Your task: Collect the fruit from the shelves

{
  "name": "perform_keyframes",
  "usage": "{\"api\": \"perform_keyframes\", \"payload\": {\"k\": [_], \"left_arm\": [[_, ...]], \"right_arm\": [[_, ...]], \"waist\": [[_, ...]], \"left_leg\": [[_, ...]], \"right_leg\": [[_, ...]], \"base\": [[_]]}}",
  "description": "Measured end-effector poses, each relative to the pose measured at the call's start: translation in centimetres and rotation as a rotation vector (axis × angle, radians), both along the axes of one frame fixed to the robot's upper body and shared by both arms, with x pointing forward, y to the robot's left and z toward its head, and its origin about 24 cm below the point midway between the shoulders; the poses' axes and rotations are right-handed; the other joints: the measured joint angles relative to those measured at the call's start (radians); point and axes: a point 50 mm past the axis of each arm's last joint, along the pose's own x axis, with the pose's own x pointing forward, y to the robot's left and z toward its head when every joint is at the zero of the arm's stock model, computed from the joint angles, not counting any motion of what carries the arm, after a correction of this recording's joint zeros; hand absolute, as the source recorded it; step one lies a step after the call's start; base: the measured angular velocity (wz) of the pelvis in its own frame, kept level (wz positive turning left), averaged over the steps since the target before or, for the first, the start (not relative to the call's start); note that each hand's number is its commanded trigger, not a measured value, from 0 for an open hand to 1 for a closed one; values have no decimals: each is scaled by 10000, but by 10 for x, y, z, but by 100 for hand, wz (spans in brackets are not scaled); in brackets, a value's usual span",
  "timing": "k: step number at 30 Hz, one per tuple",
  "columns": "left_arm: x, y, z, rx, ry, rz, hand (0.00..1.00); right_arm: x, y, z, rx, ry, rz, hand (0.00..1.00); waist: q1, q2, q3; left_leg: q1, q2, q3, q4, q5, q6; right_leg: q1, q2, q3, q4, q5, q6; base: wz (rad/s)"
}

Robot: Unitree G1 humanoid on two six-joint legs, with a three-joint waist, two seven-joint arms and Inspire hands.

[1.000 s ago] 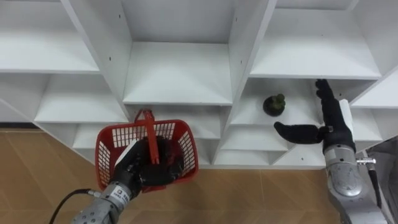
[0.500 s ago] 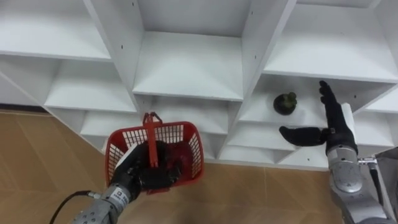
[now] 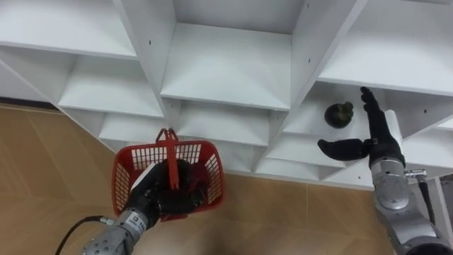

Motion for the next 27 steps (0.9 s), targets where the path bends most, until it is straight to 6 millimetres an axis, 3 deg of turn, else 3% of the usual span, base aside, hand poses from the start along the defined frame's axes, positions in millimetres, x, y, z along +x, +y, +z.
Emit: {"api": "perform_keyframes", "payload": {"k": [3,8,11,27], "left_arm": [[2,-2,-3,28,121,-42,100],[1,-2,-6,62,320,-80,100],[2,-3,-6,34,312,-82,100],[12,-3,-6,108,412,-80,100]], "right_arm": [[7,-1,3,-104,-58,-102,0],[17,-5,10,-315,-224,-443,0],[19,-11,12,-522,-257,-748,0],[21,-20,16,-800,-381,-1413,0]], "waist": [[199,-10,18],[204,-34,32],[215,-49,41],[510,-79,57]], "left_leg": [[-170,4,40,48,19,22],[-304,-58,27,43,129,65],[-333,-153,6,40,178,102],[-737,-141,-70,63,214,126]], "right_leg": [[-306,-26,74,244,-4,-9],[-448,-112,68,345,-27,-39],[-457,-154,48,347,-35,-32],[-903,-194,50,493,-34,-18]], "base": [[-8],[3],[6],[0]]}}
